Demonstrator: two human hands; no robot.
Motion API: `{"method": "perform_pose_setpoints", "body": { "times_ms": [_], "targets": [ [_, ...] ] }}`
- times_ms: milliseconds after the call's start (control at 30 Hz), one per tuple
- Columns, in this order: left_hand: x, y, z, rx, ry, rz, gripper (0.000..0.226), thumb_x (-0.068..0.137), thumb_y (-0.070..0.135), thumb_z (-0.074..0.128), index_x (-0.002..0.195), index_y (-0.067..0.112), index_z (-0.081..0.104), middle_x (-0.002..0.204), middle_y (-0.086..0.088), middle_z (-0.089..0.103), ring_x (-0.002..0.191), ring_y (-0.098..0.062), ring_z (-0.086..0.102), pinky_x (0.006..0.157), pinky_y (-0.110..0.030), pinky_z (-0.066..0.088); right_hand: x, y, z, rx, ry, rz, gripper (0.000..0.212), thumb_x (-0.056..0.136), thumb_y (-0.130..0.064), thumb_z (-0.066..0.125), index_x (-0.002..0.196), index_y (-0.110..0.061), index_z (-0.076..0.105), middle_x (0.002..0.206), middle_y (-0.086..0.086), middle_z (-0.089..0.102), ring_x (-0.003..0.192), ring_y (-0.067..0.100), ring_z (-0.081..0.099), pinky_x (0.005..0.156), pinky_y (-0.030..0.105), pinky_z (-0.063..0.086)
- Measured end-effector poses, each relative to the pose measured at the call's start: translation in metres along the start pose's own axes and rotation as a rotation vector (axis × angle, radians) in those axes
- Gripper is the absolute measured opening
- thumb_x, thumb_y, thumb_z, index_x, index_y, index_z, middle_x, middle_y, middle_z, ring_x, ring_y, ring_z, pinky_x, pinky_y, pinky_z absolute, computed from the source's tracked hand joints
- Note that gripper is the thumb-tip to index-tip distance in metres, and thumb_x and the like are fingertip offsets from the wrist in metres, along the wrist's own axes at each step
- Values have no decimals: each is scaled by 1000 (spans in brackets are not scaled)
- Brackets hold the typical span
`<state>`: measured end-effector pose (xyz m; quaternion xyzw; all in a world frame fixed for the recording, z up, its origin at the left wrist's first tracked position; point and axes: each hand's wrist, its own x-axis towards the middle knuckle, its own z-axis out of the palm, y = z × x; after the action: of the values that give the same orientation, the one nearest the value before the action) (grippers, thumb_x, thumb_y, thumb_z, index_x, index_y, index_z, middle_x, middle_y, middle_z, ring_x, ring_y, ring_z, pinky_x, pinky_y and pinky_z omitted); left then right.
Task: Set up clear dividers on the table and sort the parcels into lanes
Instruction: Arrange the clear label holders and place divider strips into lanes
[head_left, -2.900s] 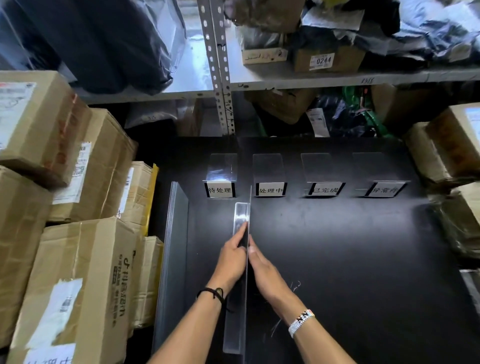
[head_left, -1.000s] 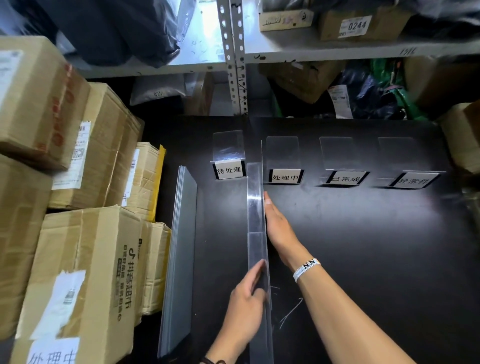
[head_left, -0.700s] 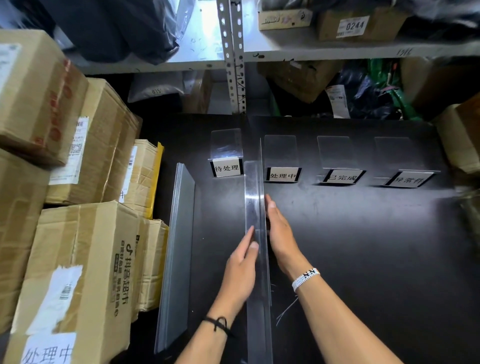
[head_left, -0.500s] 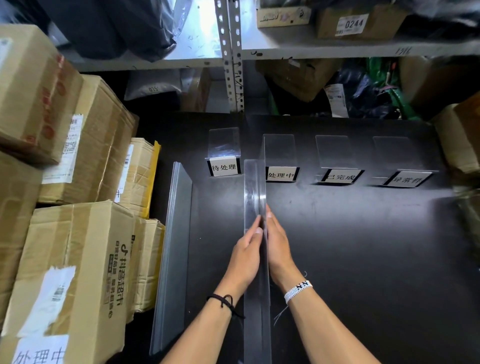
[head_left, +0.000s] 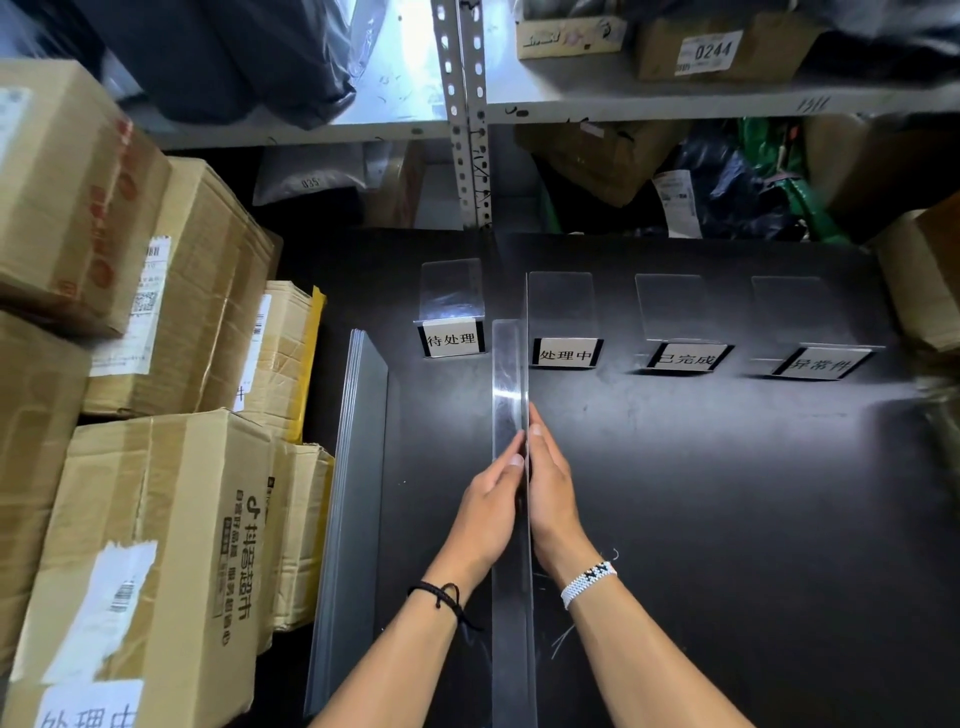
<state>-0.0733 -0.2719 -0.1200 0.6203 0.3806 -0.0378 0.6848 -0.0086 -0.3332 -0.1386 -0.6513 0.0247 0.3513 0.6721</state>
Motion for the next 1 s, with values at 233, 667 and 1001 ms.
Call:
{"method": "perform_pose_setpoints", "body": {
  "times_ms": [233,667,1001],
  "targets": [
    [1,7,-5,-6,-21,-6,42,112,33,43,153,38,50,153,20,53,140,8,45,125,-30,33,-1,-3,3,17,1,12,43,113,-38,38,156,-37,43,146,-29,48,119,-30,45,94,1,40],
    [87,109,-58,929,479,517,55,93,-2,64,146,11,56,148,-6,57,144,-23,45,118,-39,36,2,7,-57,-805,212,-339,35,109,-26,49,142,-21,60,130,-8,57,120,10,49,104,40,48],
    [138,132,-81,1261,260,306,35,97,8,61,127,23,70,120,-12,70,112,-42,65,87,-42,51,13,37,-67,-1348,277,-593,39,100,-23,58,138,-14,63,126,6,55,104,26,50,81,43,54]
  ]
}}
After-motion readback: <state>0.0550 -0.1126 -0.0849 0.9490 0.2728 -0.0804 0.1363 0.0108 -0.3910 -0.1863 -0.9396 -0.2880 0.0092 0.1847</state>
